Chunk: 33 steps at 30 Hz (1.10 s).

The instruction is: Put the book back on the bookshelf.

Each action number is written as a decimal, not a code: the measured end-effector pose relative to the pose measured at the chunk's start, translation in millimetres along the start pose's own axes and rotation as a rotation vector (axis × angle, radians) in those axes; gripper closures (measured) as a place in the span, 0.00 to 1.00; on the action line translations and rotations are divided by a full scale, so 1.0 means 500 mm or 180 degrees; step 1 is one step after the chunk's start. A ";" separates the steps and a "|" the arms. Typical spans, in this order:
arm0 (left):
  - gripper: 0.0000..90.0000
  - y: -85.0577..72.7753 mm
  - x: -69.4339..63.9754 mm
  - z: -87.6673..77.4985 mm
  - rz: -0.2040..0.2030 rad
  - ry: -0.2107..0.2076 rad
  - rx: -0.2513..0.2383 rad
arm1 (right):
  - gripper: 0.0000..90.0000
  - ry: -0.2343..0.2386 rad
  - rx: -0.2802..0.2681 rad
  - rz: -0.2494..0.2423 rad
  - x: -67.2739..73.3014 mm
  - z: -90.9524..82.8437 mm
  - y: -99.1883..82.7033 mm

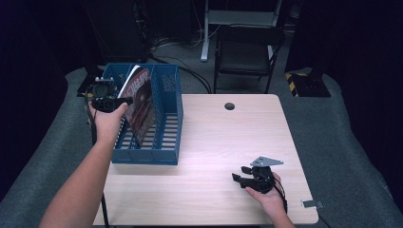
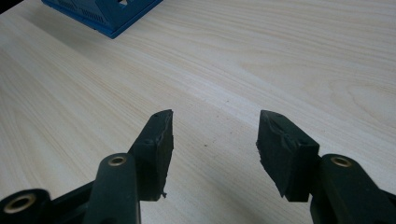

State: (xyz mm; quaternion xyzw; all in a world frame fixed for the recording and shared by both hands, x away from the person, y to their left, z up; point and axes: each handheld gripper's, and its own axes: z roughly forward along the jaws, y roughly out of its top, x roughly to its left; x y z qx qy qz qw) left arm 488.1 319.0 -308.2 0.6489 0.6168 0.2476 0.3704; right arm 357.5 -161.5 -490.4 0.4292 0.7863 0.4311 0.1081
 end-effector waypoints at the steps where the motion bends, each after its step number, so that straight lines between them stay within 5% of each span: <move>1: 0.55 0.000 0.001 -0.001 -0.0010 -0.0005 0.0020 | 0.51 0.0001 -0.0001 -0.0002 0.000 0.000 0.000; 21: 0.51 0.007 0.016 -0.022 -0.0028 -0.0088 0.0076 | 0.50 -0.0001 0.0014 0.0003 -0.002 0.001 0.000; 33: 0.47 0.031 0.024 -0.063 0.0105 -0.0139 -0.0001 | 0.50 0.0007 0.0006 0.0020 -0.004 0.003 -0.001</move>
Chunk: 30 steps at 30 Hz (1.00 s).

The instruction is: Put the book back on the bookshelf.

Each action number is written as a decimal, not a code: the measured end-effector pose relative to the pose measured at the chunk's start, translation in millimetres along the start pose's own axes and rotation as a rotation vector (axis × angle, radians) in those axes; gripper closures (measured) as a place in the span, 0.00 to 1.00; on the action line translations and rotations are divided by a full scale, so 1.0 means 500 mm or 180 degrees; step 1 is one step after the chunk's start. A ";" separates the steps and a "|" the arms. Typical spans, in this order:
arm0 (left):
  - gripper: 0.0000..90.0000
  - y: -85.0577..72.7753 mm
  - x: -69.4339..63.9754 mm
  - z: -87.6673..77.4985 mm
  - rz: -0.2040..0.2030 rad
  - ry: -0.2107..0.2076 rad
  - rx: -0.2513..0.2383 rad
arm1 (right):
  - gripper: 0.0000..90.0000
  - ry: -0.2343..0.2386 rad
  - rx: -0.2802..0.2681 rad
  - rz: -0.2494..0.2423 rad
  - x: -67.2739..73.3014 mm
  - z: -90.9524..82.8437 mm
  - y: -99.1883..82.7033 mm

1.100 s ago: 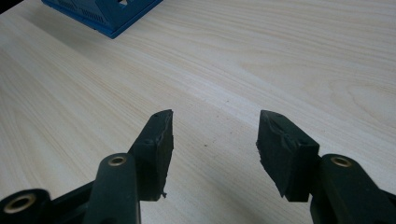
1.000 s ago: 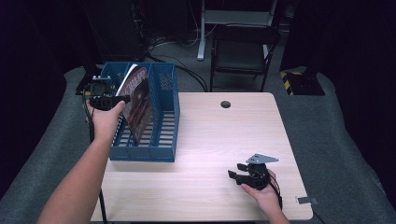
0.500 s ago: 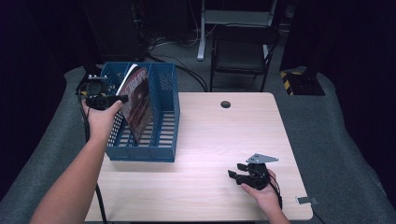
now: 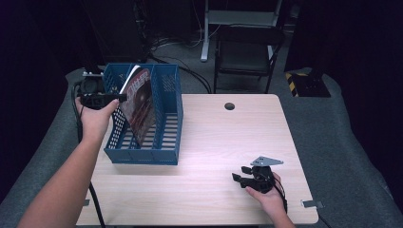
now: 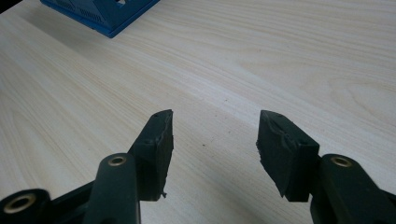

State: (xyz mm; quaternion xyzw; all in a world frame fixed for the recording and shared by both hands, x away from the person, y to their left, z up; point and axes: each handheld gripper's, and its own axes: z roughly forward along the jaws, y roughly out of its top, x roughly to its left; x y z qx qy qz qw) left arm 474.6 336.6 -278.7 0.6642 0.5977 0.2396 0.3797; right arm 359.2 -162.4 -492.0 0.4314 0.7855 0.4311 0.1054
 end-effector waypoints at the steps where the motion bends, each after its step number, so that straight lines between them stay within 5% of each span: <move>1: 0.47 0.002 0.001 -0.003 -0.0002 -0.0014 -0.0008 | 0.50 0.0000 0.0000 -0.0003 0.000 0.000 0.000; 16: 0.47 0.023 -0.010 -0.029 0.0167 -0.0202 0.0107 | 0.50 -0.0010 0.0000 -0.0013 -0.002 0.002 0.001; 23: 0.47 0.028 -0.028 -0.036 0.0373 -0.0279 0.0154 | 0.50 0.0001 -0.0002 -0.0007 -0.003 0.000 0.000; 30: 0.47 0.033 -0.038 -0.050 0.0758 -0.0548 0.0231 | 0.50 0.0000 -0.0028 -0.0019 -0.004 -0.002 0.001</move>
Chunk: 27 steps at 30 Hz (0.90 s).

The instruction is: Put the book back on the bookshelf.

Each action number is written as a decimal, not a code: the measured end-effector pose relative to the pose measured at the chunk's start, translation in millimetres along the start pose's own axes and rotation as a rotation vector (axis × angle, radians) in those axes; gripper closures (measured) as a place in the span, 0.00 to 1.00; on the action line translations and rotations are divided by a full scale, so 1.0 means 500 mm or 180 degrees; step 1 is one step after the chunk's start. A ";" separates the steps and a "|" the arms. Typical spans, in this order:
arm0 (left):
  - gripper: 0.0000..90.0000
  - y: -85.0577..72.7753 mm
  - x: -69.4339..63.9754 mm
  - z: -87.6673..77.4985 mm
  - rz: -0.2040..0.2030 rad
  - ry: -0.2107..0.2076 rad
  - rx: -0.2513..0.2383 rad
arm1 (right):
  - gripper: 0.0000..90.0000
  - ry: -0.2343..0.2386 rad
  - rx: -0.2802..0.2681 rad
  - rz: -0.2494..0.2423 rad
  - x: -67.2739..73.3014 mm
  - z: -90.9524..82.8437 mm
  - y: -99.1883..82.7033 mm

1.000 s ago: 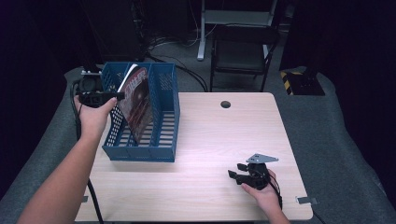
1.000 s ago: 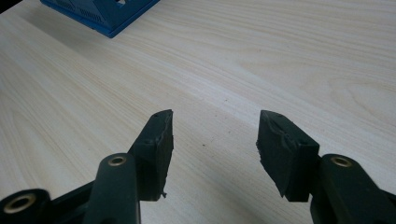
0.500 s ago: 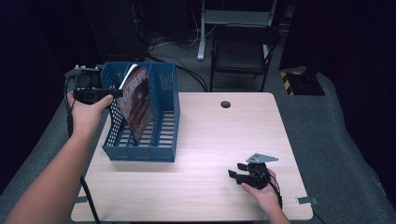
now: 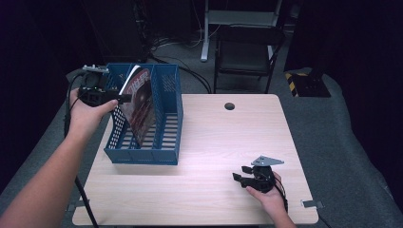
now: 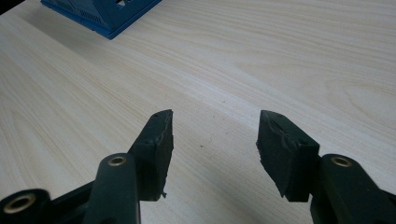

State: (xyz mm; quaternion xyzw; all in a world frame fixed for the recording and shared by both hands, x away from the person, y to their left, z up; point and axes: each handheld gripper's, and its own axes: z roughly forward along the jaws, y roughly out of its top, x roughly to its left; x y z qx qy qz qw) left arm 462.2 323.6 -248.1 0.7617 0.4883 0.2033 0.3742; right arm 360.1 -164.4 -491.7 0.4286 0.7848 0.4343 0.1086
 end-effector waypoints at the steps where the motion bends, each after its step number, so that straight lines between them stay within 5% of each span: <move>1: 0.47 -0.001 0.000 0.000 0.0043 0.0009 0.0022 | 0.50 0.0007 0.0014 0.0003 -0.001 0.000 0.000; 14: 0.47 -0.023 -0.011 -0.005 0.0133 -0.0298 0.0020 | 0.50 -0.0016 0.0032 -0.0015 0.003 0.001 0.001; 20: 0.47 -0.040 -0.040 -0.014 0.0230 -0.0400 0.0007 | 0.50 -0.0018 0.0031 -0.0035 0.003 0.003 0.001; 27: 0.47 -0.068 -0.088 -0.010 0.0382 -0.0678 0.0008 | 0.50 -0.0027 0.0024 -0.0025 0.005 0.002 0.001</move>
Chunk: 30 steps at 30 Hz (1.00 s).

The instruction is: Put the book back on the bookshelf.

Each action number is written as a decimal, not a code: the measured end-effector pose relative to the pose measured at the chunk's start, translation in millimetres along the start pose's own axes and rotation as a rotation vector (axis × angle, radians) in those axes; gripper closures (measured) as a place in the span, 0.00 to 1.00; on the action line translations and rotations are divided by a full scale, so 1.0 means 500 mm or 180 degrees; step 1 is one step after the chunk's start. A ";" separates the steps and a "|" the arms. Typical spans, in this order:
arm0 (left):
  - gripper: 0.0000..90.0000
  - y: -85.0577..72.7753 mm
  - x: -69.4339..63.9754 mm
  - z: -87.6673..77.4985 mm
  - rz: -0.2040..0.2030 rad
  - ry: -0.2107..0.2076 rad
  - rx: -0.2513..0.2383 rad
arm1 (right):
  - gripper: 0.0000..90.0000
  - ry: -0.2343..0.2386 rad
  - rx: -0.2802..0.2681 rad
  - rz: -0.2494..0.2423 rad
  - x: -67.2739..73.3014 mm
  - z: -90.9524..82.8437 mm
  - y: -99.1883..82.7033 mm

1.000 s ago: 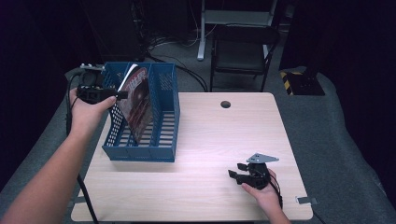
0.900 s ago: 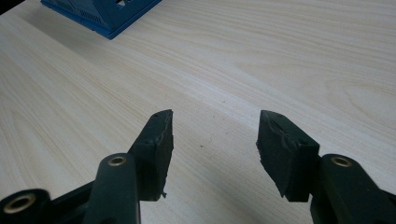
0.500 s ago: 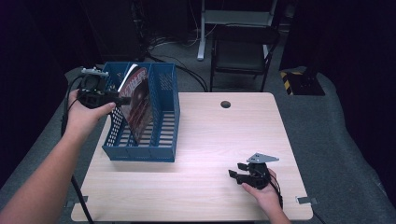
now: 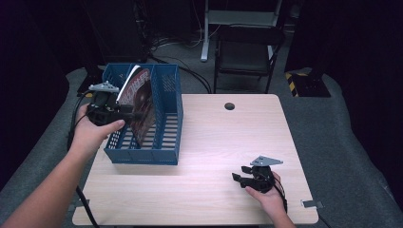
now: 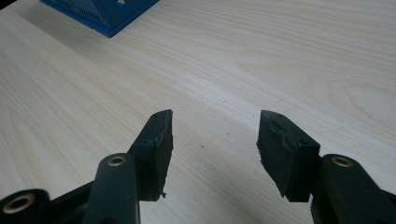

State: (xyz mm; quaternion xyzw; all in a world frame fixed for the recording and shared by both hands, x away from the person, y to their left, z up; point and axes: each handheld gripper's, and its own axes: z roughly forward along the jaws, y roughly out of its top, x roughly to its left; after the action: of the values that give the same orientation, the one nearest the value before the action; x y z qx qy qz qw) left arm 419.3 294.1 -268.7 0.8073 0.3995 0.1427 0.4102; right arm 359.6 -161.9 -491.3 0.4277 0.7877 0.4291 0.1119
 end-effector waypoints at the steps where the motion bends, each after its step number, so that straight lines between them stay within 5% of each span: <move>1: 0.47 -0.003 -0.008 0.004 0.0019 -0.0036 0.0006 | 0.50 0.0002 0.0011 -0.0004 0.000 -0.001 0.001; 14: 0.47 -0.034 -0.083 0.047 0.0310 -0.0274 0.0101 | 0.49 0.0010 0.0013 -0.0005 0.003 -0.002 0.001; 30: 0.47 -0.127 -0.134 0.110 0.0354 -0.0546 0.0008 | 0.49 -0.0007 0.0014 -0.0005 0.000 -0.001 0.000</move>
State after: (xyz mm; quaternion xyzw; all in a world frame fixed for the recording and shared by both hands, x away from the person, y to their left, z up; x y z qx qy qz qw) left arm 373.5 234.9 -345.8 0.8380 0.3177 0.0951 0.4334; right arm 359.2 -162.1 -490.9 0.4278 0.7888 0.4268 0.1123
